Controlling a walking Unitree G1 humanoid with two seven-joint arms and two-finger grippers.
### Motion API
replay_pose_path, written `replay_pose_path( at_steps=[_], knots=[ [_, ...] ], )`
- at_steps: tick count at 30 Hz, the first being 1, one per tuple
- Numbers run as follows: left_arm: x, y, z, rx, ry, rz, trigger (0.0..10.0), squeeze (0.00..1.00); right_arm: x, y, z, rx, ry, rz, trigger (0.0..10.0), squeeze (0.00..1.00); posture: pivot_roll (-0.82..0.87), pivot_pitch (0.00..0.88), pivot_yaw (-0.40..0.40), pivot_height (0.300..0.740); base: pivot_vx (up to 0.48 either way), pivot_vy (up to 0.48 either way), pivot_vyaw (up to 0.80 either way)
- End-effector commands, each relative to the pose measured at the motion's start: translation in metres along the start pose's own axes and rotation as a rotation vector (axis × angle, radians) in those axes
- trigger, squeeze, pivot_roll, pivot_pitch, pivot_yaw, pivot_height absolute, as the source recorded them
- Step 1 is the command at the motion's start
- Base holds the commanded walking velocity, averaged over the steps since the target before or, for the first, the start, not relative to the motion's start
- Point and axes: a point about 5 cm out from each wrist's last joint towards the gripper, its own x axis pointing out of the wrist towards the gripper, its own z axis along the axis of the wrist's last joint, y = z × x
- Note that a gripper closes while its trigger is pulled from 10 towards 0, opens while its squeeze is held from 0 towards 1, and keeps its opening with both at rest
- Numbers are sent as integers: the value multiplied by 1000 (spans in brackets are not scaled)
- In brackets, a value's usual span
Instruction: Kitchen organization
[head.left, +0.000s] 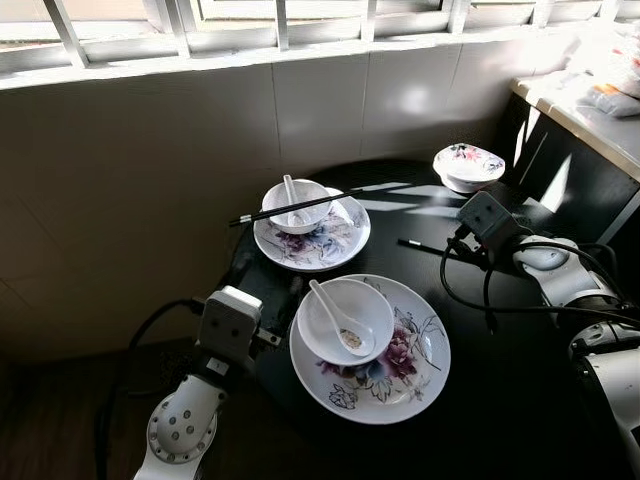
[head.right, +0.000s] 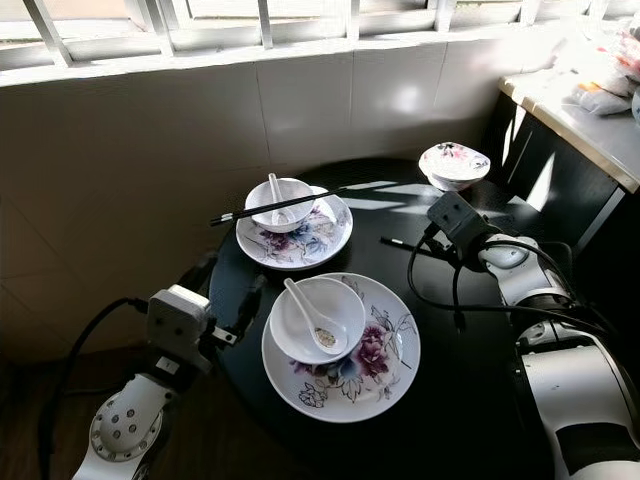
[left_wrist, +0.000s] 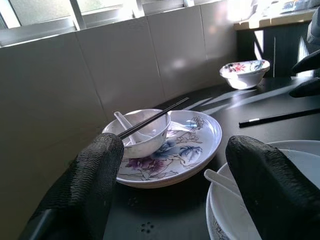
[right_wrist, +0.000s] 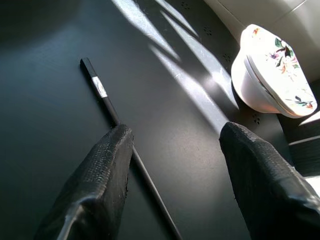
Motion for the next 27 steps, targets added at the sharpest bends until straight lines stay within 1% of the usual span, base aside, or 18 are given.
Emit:
replay_pose_path(
  at_steps=[1, 2, 4, 7, 10, 11, 14, 19, 20, 22, 24, 25, 26, 27],
  knots=[
    [-9, 4, 8, 9, 15, 8, 10000, 0, -3, -10, 6, -33, -15, -6, 10000, 0, 147, 257, 50, 740, 0, 0, 0],
    [-9, 4, 8, 9, 15, 8, 10000, 0, -3, -10, 6, -33, -15, -6, 10000, 0, 147, 257, 50, 740, 0, 0, 0],
    [-15, 10, 14, 20, 19, 29, 10000, 0, -6, -17, 7, -33, -25, -26, 10000, 0, 153, 280, 53, 740, 0, 0, 0],
    [-18, 19, 18, 30, 28, 54, 10000, 0, -8, -23, 5, -39, -6, -71, 10000, 0, 169, 312, 54, 740, 0, 0, 0],
    [-21, 22, 19, 31, 44, 62, 10000, 0, -8, -24, 4, -48, 6, -78, 10000, 0, 173, 325, 54, 740, 0, 0, 0],
    [-25, 23, 20, 19, 64, 75, 10000, 0, -9, -23, 2, -29, 6, -67, 10000, 0, 177, 336, 55, 740, 0, 0, 0],
    [-30, 20, 24, 12, 79, 74, 10000, 0, -11, -25, -2, 18, 8, -68, 10000, 0, 197, 357, 56, 740, 0, 0, 0],
    [-35, 19, 28, 9, 94, 71, 10000, 0, -12, -28, -6, 17, 33, -91, 10000, 0, 210, 367, 55, 740, 0, 0, 0],
    [-38, 20, 29, 10, 105, 74, 10000, 0, -13, -28, -7, 18, 45, -101, 10000, 0, 218, 372, 55, 740, 0, 0, 0],
    [-40, 21, 30, 11, 110, 76, 10000, 0, -13, -28, -8, 34, 44, -99, 10000, 0, 222, 374, 56, 740, 0, 0, 0],
    [-41, 21, 31, 11, 115, 76, 10000, 0, -12, -28, -6, 69, 34, -92, 10000, 0, 226, 378, 58, 740, 0, 0, 0],
    [-41, 21, 31, 11, 115, 76, 10000, 0, -12, -28, -6, 69, 34, -92, 10000, 0, 226, 378, 58, 740, 0, 0, 0],
    [-40, 21, 32, 8, 120, 72, 10000, 0, -11, -26, -7, 122, 26, -70, 10000, 0, 224, 380, 59, 740, 0, 0, 0],
    [-40, 21, 32, 8, 121, 71, 10000, 0, -11, -25, -7, 136, 27, -60, 10000, 0, 223, 380, 60, 740, 0, 0, 0]
  ],
)
